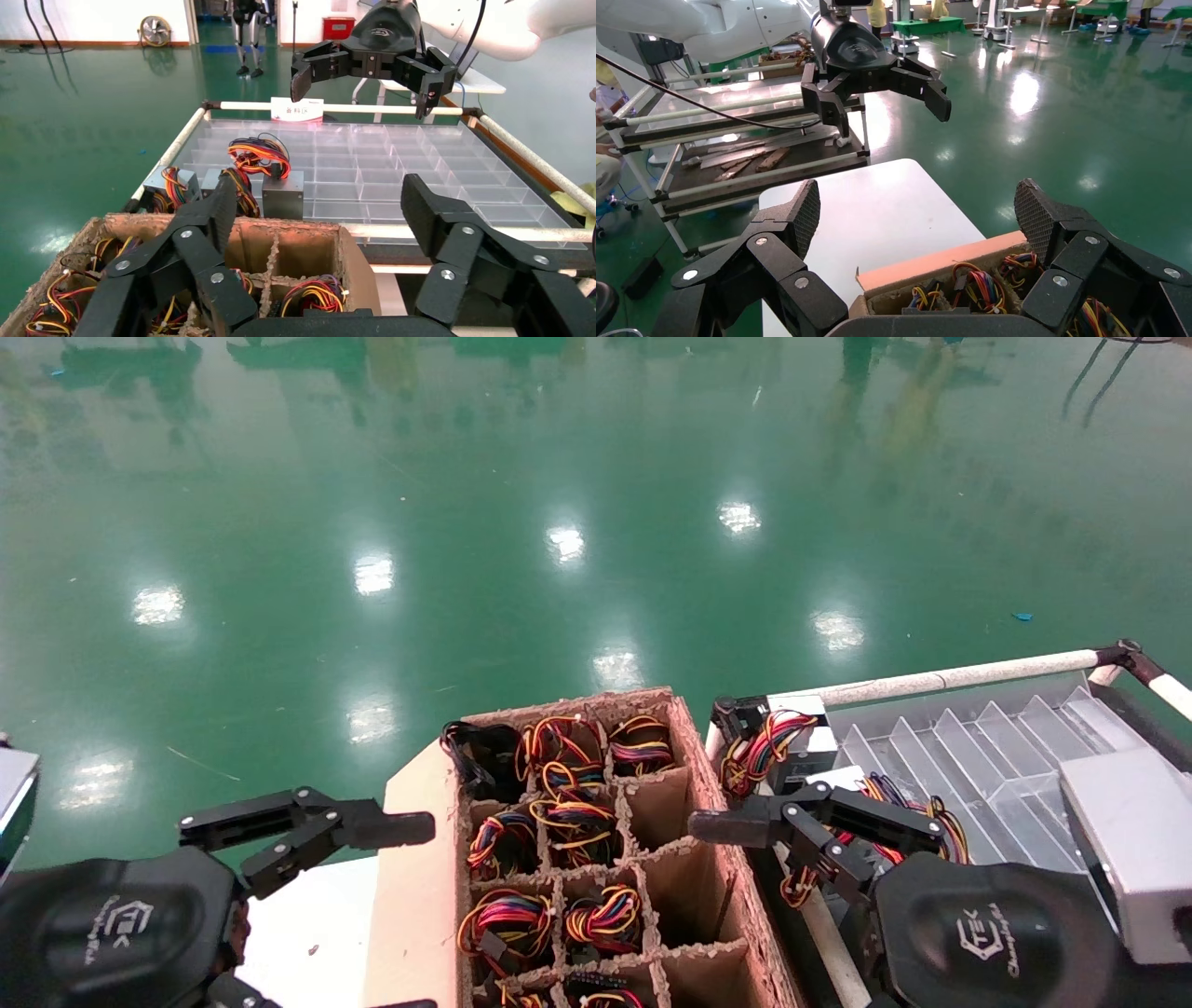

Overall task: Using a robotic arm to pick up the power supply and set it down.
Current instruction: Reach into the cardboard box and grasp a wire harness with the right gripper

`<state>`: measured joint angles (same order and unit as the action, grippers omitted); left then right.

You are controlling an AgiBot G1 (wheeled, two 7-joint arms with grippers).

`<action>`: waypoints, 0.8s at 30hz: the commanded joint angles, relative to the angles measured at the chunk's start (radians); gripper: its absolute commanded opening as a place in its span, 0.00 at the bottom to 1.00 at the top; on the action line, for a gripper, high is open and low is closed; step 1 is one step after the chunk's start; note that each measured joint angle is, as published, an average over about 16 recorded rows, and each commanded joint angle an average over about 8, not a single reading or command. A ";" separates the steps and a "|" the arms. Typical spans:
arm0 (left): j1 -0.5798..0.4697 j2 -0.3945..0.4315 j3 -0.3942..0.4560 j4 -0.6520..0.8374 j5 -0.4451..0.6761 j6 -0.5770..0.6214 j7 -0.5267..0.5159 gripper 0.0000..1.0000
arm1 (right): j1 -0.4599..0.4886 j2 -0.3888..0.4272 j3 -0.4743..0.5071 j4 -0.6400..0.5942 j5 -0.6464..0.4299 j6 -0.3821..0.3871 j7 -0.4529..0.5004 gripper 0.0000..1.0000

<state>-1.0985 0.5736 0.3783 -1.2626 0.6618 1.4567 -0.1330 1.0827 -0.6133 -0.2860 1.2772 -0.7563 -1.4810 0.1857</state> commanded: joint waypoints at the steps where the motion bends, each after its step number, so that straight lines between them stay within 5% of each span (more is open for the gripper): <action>1: 0.000 0.000 0.000 0.000 0.000 0.000 0.000 0.00 | -0.003 0.002 0.002 0.001 0.006 -0.002 -0.001 1.00; 8: 0.000 0.000 0.000 0.000 0.000 0.000 0.000 0.00 | 0.081 -0.044 -0.051 -0.048 -0.152 0.072 0.002 1.00; 24: 0.000 0.000 0.000 0.000 0.000 0.000 0.000 0.00 | 0.383 -0.296 -0.269 -0.315 -0.667 0.242 -0.079 1.00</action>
<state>-1.0987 0.5736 0.3785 -1.2624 0.6617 1.4568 -0.1329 1.4594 -0.9063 -0.5529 0.9713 -1.4202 -1.2327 0.1146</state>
